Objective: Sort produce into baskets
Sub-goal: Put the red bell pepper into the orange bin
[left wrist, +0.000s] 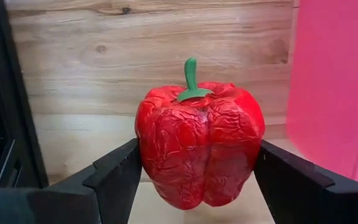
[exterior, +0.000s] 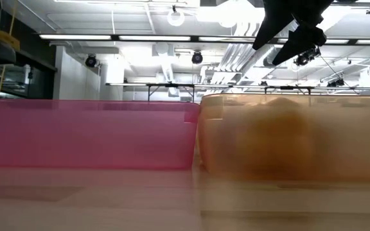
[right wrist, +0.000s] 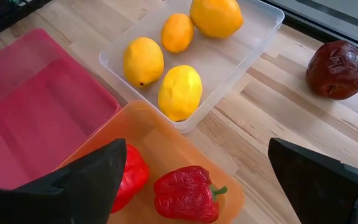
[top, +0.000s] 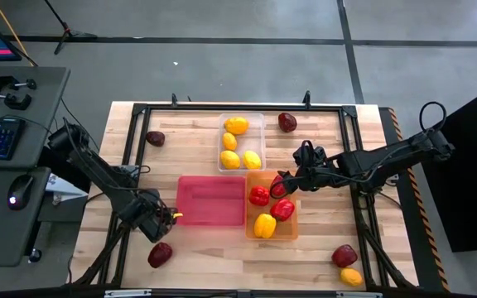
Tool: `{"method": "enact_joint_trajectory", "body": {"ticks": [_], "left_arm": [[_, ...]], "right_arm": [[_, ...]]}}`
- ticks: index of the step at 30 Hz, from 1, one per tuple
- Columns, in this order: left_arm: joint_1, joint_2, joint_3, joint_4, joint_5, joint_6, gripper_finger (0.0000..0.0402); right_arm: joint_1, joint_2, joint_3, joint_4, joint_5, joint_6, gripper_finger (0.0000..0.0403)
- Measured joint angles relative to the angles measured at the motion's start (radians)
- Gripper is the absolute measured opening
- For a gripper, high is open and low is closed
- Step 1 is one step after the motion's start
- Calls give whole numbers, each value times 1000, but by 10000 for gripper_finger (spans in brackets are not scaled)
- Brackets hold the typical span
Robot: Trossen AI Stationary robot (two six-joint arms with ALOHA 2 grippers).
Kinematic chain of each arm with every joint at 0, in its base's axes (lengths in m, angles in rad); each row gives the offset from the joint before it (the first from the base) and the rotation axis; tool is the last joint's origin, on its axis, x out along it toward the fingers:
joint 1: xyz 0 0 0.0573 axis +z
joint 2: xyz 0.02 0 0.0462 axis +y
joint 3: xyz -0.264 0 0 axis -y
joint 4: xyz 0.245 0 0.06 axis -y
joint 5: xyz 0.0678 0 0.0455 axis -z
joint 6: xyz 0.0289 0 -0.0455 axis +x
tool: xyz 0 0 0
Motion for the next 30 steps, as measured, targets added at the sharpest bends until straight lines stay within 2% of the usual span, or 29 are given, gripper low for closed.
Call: {"method": "enact_joint_trajectory", "body": {"ticks": [7, 15, 19, 21, 23, 25, 26, 28, 30], "left_arm": [[20, 0, -50, 47, -2, 9, 277], [17, -37, -39, 17, -59, 134, 267], [3, -161, 55, -95, -186, 176, 259], [2, -230, 118, -192, -299, 196, 257], [10, -292, 186, -225, -463, 233, 257], [36, -337, 237, -214, -621, 334, 256], [60, -349, 260, -191, -666, 416, 256], [132, -354, 294, -110, -688, 609, 256], [220, -342, 297, 3, -655, 828, 256]], "right_arm": [[0, 0, 0, 0, 5, 0, 381], [0, 0, 0, 1, 5, 0, 381], [0, -3, 0, 0, 7, -14, 381], [0, -23, 1, -1, 7, -35, 381], [0, -60, 14, -2, 20, -34, 381], [3, -103, 24, 8, 36, -25, 381], [6, -124, 24, 10, 36, -25, 381], [14, -153, 24, 16, 37, -22, 381], [27, -172, 24, 18, 35, 11, 381]]}}
